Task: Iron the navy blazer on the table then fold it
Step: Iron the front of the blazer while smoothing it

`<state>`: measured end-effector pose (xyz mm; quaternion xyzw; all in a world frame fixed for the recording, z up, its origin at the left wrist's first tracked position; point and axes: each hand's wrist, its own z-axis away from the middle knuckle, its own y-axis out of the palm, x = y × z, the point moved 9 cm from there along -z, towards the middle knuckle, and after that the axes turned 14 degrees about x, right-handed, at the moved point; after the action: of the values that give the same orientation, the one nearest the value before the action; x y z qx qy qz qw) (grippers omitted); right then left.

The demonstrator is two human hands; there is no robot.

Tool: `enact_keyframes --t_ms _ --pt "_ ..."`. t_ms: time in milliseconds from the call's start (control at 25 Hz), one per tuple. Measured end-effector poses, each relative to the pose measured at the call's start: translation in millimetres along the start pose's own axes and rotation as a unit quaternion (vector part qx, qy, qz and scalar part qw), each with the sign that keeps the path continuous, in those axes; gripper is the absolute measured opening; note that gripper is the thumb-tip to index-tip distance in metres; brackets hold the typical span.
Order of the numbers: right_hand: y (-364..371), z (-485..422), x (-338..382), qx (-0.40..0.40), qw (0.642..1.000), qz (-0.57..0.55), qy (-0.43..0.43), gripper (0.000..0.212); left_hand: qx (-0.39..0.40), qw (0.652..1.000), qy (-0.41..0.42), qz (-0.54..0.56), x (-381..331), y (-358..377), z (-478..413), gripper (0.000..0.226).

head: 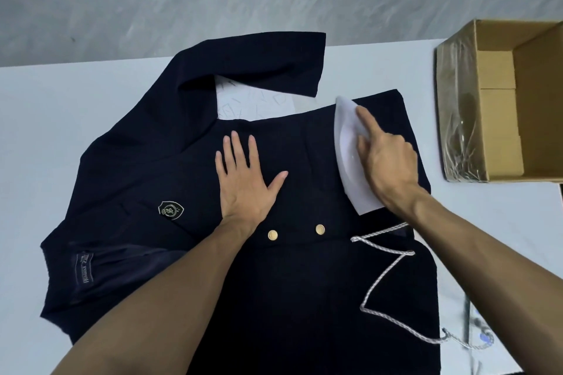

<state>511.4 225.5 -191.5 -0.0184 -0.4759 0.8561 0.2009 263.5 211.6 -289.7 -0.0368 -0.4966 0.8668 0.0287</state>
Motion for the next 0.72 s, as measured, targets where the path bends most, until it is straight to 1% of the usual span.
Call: enact_keyframes --t_ms 120,240,280,360,400,520,600,640,720 --pt "-6.5 0.4 -14.7 0.011 0.999 -0.032 0.011 0.051 -0.003 1.0 -0.001 -0.003 -0.6 -0.9 0.0 0.093" --pt "-1.5 10.1 9.2 0.043 0.996 -0.071 -0.017 0.051 -0.008 1.0 0.001 -0.009 -0.1 -0.4 0.5 0.088" --pt "5.0 14.5 25.5 0.051 0.996 -0.063 -0.04 0.052 -0.011 1.0 0.002 -0.008 0.2 -0.6 0.9 0.086" --pt "22.7 23.8 55.0 0.061 0.994 -0.009 -0.091 0.055 -0.014 1.0 0.005 -0.005 -2.0 -0.7 1.1 0.081" --pt "29.5 24.8 61.6 0.061 0.993 0.019 -0.101 0.057 -0.016 1.0 0.007 -0.007 -2.6 0.3 0.8 0.079" --pt "26.2 12.2 41.4 0.038 0.996 0.048 -0.072 0.056 -0.016 1.0 -0.004 -0.001 1.7 1.2 1.4 0.076" --pt "12.8 2.8 16.2 0.024 0.999 0.033 -0.036 0.054 -0.02 0.998 -0.026 0.057 -2.3 -7.1 2.1 0.073" --pt "6.4 -1.1 5.4 0.021 0.999 0.027 -0.021 0.053 -0.033 0.994 -0.026 0.096 -14.3 -14.6 2.0 0.068" --pt "0.0 -3.8 -3.2 0.02 1.0 0.009 -0.017 0.053 -0.072 0.99 0.015 0.124 -56.8 -28.1 -0.6 0.059"
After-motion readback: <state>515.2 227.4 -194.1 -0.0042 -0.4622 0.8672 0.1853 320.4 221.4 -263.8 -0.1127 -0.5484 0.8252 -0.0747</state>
